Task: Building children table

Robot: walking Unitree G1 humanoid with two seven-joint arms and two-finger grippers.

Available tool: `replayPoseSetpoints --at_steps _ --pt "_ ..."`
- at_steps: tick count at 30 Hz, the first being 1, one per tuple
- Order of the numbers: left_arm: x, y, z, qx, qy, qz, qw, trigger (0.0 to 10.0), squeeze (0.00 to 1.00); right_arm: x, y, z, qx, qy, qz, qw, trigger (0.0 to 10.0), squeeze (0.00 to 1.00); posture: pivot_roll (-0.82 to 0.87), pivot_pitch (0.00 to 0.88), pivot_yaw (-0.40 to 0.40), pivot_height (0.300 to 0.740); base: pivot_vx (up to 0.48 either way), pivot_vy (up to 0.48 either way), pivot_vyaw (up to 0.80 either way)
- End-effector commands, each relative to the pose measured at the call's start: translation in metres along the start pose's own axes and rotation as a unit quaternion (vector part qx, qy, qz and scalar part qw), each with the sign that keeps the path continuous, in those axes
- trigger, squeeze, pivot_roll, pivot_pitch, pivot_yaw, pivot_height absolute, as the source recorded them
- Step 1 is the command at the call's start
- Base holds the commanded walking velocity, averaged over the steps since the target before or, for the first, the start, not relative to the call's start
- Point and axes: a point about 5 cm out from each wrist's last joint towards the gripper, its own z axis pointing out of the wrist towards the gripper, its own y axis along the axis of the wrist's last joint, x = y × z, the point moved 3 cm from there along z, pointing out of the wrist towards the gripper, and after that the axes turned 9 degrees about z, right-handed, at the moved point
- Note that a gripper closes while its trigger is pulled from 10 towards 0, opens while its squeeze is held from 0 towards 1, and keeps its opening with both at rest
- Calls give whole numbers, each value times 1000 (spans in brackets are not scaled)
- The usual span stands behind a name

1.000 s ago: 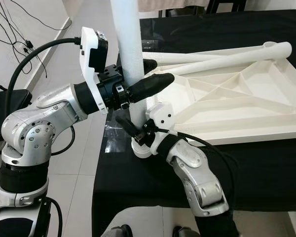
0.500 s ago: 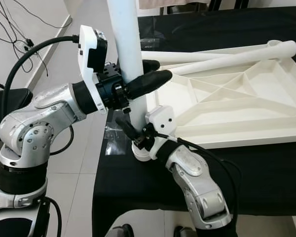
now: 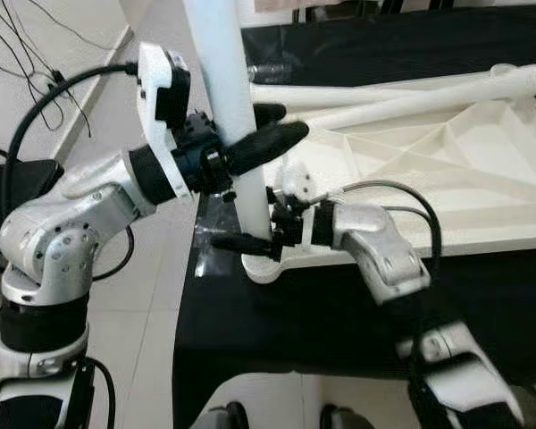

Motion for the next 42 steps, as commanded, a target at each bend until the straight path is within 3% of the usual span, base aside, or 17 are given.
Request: replayPoseSetpoints --at_steps 1,2,4,5,6,17,18,20,21,25,26,27,28,30,40,41,42 --pt "-27 -7 11 -5 -80 -33 996 0 0 -5 18 1 -42 -9 -9 999 10000 0 37 192 83 740 0 0 0" --pt "-31 -9 12 0 -90 -33 995 0 0 -3 21 7 -38 29 3 999 8824 0 39 190 85 740 0 0 0" --pt "-31 -9 12 0 -90 -33 995 0 0 -3 21 7 -38 29 3 999 8824 0 39 190 85 740 0 0 0" --pt "-33 -10 13 1 -93 -33 995 0 0 -2 21 8 -37 48 10 998 5882 0 39 190 86 740 0 0 0" --pt "-33 -11 13 3 -95 -33 995 0 0 -1 20 9 -30 60 12 998 0 0 39 188 86 740 0 0 0" --pt "-35 -12 14 1 -97 -34 995 0 0 -6 13 10 -12 100 4 995 0 0 30 189 84 740 0 0 0" --pt "-34 -12 15 -2 -94 -37 995 941 1000 -7 11 9 -12 93 1 996 0 0 25 192 82 740 0 0 0" --pt "-32 -13 15 -4 -86 -39 996 941 1000 -8 10 8 -14 84 0 996 0 0 23 193 81 740 0 0 0" --pt "-28 -13 15 -4 -72 -39 997 10000 1000 -9 5 6 -10 68 -7 998 0 0 17 194 79 740 0 0 0" --pt "-19 -16 14 0 -33 -36 999 10000 1000 -11 -5 5 -1 34 -4 999 0 0 9 199 73 740 0 0 0" --pt "-15 -17 11 1 -19 -43 999 10000 0 -12 -25 12 -4 -66 46 997 0 0 6 205 52 740 0 0 0" --pt "-12 -17 7 2 -5 -48 999 10000 0 7 -61 17 -10 -192 107 975 0 0 14 201 36 740 0 0 0" --pt "-12 -17 7 2 -5 -48 999 10000 0 7 -61 17 -10 -192 107 975 0 0 14 201 36 740 0 0 0" --pt "-7 -17 0 3 12 -54 998 10000 0 41 -88 11 -22 -322 179 930 0 0 17 224 59 740 0 0 0" --pt "-6 -19 0 9 7 -48 999 10000 0 35 -79 17 -47 -324 144 934 0 0 14 201 59 740 0 0 0" --pt "-5 -16 1 6 7 -43 999 8471 0 39 -77 20 -47 -323 140 935 0 0 17 199 59 740 0 0 0" --pt "-6 -16 1 6 6 -41 999 157 0 42 -75 20 -45 -327 138 934 0 0 19 196 59 740 0 0 0"
